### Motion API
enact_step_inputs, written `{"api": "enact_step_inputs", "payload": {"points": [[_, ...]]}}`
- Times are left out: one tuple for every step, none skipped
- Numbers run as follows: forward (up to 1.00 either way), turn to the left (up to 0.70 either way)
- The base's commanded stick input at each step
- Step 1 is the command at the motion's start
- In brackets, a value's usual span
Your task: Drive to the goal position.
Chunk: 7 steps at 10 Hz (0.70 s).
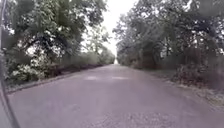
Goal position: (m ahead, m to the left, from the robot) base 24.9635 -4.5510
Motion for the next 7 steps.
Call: {"api": "enact_step_inputs", "payload": {"points": [[0.70, 0.00], [0.70, 0.00], [0.70, 0.00], [0.70, 0.00], [0.70, 0.00], [0.70, 0.00], [0.70, 0.00]]}}
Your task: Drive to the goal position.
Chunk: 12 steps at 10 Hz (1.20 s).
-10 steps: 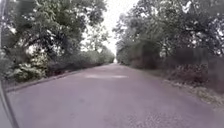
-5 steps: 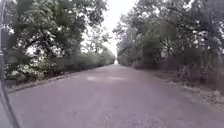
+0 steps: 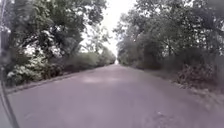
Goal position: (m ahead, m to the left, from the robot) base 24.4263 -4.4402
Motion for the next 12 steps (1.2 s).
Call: {"api": "enact_step_inputs", "payload": {"points": [[0.70, 0.00], [0.70, 0.00], [0.70, 0.00], [0.70, 0.00], [0.70, 0.00], [0.70, 0.00], [0.70, -0.16], [0.70, -0.18], [0.70, -0.20], [0.70, -0.14], [0.70, 0.00], [0.70, 0.00]]}}
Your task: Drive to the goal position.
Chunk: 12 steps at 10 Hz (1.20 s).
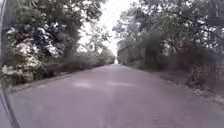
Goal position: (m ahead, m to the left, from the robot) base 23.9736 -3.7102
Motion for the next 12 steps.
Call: {"api": "enact_step_inputs", "payload": {"points": [[0.70, 0.00], [0.70, -0.13], [0.70, -0.33], [0.70, -0.29], [0.70, -0.19], [0.70, -0.10], [0.70, 0.00], [0.70, 0.00], [0.70, 0.00], [0.70, 0.00], [0.70, 0.00], [0.70, 0.00]]}}
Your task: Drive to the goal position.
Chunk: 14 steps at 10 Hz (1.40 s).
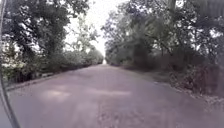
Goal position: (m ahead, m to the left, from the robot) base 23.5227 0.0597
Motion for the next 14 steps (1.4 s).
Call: {"api": "enact_step_inputs", "payload": {"points": [[0.70, 0.00], [0.70, 0.00], [0.70, 0.00], [0.70, 0.00], [0.70, 0.00], [0.70, 0.00], [0.70, 0.00], [0.70, 0.00], [0.70, 0.00], [0.70, 0.00], [0.70, 0.00], [0.70, 0.00], [0.70, 0.00], [0.70, 0.00]]}}
